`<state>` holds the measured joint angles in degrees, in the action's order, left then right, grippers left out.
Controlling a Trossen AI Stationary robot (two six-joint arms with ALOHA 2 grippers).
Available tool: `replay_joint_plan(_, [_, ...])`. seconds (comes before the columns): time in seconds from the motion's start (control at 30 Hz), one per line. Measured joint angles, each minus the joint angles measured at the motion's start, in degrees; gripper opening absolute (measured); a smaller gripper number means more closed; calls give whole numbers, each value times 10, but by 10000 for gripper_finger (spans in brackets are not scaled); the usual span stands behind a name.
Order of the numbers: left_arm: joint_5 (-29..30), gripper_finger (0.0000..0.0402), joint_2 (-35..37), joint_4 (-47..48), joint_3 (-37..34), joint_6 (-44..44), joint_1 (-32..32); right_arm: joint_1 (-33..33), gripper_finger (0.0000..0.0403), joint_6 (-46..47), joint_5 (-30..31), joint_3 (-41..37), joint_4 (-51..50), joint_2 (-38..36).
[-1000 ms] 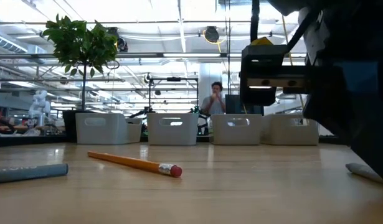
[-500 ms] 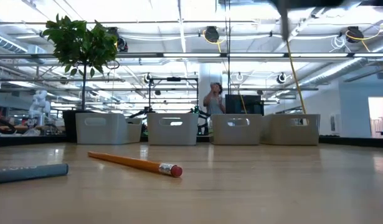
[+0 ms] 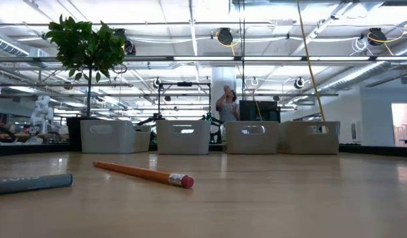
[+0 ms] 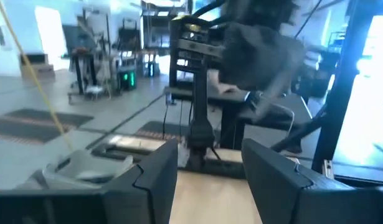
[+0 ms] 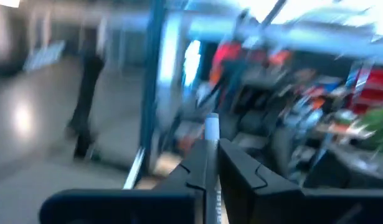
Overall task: Sort crayons/erasers/pens/pencils in bins
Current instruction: Put the gray crayon into the middle left gray bin
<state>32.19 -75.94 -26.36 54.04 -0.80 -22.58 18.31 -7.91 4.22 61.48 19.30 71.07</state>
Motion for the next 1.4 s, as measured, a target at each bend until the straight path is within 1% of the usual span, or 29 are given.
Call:
replay_joint_plan(0.1, [-46, 182, -11, -31, -1, 5, 24, -17, 16, 45, 7, -26, 119, 4])
replay_joint_plan(0.2, [-104, 182, -37, -73, 9, 6, 47, -31, 16, 95, 33, -51, 197, 11])
replay_joint_plan(0.3, [-130, 182, -65, -80, 20, 17, 58, -42, 16, 121, 37, -76, 263, 16])
replay_joint_plan(0.4, [-143, 182, -89, -82, 39, 21, 69, -48, 16, 153, 37, -100, 300, 17])
replay_joint_plan(0.57, [-144, 181, -116, -83, 65, 20, 88, -52, 16, 177, 38, -130, 340, 17])
replay_joint_plan(0.73, [-215, 181, -145, -122, 97, 1, 107, -53, 16, 174, 51, -149, 362, 17])
replay_joint_plan(0.9, [-217, 181, -184, -117, 135, -14, 117, -55, 16, 168, 52, -154, 362, 17])
replay_joint_plan(0.97, [-217, 181, -193, -115, 145, -13, 118, -55, 16, 161, 63, -155, 364, 17])
replay_joint_plan(1.2, [-219, 179, -187, -91, 148, -21, 118, -55, 16, 158, 65, -155, 375, 16])
replay_joint_plan(1.3, [-219, 155, -180, -81, 148, -26, 118, -55, 16, 158, 65, -155, 374, 17])
replay_joint_plan(1.4, [-219, 107, -178, -76, 148, -46, 121, -55, 16, 158, 65, -155, 375, 17])
